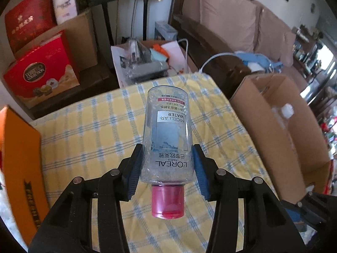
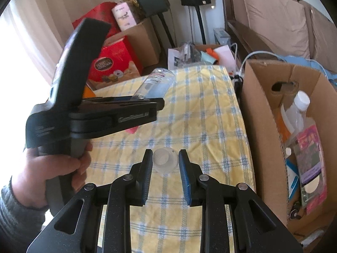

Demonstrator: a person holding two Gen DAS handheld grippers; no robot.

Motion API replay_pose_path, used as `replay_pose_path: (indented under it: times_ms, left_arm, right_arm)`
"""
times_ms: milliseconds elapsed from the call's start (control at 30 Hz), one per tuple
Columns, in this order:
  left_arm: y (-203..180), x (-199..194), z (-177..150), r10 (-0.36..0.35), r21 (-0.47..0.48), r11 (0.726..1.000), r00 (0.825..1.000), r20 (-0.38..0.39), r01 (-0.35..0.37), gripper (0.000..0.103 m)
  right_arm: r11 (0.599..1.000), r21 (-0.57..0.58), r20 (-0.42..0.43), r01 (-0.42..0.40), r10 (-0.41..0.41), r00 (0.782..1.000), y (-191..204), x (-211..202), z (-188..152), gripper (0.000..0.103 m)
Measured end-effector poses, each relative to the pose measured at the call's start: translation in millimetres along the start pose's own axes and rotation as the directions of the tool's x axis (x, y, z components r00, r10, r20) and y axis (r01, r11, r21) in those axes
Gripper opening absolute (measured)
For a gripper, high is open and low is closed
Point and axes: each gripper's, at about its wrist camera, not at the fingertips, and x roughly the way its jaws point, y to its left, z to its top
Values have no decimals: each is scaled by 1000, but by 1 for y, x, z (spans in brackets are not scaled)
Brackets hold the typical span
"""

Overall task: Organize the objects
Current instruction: 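Lift the bottle with the left gripper toward the box while the right gripper carries the cup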

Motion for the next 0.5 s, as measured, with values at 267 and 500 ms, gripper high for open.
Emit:
replay_pose_path:
  times_ms: [267,500]
  left_arm:
    - [30,-49,-4,1,-35,999,999,32,0,43]
    - [66,-90,-10,2,-86,996,998,57,3,43]
  right_arm:
    - [999,-33,22,-25,26,999,31,-14,14,25]
    - [993,-91,28,-71,74,997,72,-18,23,25]
